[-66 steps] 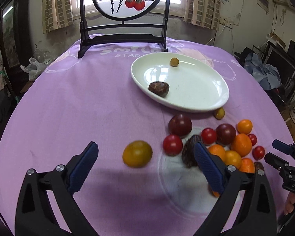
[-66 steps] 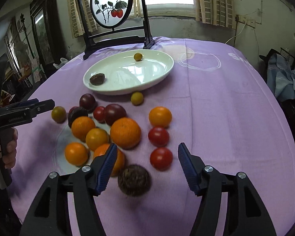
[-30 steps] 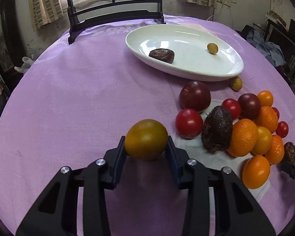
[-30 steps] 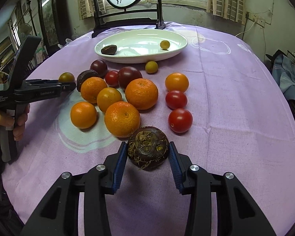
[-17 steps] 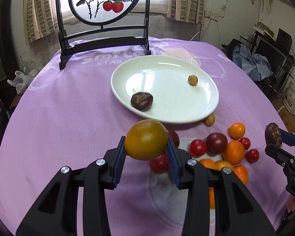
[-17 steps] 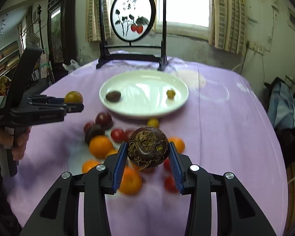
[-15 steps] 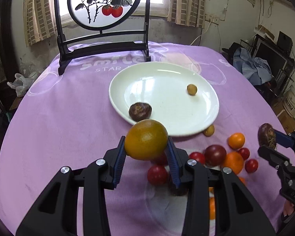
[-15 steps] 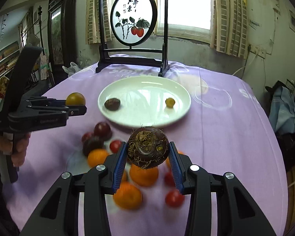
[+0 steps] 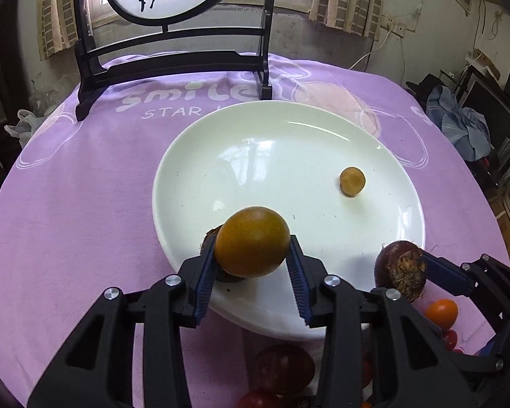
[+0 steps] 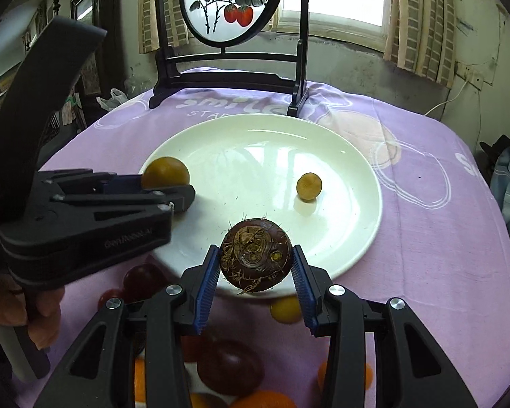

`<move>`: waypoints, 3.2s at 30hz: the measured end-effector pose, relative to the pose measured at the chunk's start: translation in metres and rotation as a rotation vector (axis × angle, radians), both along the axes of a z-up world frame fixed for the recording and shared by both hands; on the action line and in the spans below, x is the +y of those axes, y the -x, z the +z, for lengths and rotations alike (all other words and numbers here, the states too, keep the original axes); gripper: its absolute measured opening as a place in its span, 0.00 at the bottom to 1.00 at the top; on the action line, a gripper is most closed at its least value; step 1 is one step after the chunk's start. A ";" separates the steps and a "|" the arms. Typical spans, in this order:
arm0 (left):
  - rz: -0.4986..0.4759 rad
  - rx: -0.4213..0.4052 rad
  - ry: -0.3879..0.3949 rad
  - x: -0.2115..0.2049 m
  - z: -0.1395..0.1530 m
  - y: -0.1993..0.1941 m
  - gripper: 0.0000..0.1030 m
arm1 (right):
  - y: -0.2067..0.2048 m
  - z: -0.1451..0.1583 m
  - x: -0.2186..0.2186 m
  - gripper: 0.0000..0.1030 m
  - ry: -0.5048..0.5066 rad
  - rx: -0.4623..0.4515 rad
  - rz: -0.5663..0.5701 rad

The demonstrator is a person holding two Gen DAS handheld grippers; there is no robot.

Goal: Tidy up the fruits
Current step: 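Carry both fruits onto the white plate and open both grippers, then grasp an orange with the left gripper while the right grasps a mandarin, then carry both citrus fruits onto the white plate and open both grippers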

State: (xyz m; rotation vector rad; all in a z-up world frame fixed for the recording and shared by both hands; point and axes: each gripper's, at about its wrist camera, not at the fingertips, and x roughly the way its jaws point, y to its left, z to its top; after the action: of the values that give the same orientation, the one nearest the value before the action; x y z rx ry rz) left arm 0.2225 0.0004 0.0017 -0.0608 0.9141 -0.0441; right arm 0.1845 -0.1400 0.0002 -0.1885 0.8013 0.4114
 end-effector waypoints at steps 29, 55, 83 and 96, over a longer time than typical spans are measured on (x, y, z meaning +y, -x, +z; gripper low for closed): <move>0.009 -0.055 0.046 0.020 -0.012 0.131 0.94 | 0.113 -0.001 -0.068 0.66 -0.067 0.038 0.000; -0.048 -0.019 0.125 0.016 -0.011 0.169 0.95 | 0.129 -0.034 -0.055 0.42 -0.036 0.162 0.032; -0.276 0.067 -0.025 -0.066 -0.032 0.171 0.37 | 0.159 -0.017 -0.098 0.42 -0.087 0.085 0.011; -0.235 -0.082 -0.027 -0.021 0.036 0.141 0.37 | 0.125 0.031 -0.064 0.42 -0.012 -0.051 0.082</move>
State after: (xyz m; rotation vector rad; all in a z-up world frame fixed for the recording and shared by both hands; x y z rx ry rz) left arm 0.0818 -0.0210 0.0374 0.0736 0.8364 -0.2512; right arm 0.0594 -0.2037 0.0315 -0.2201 0.7425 0.4867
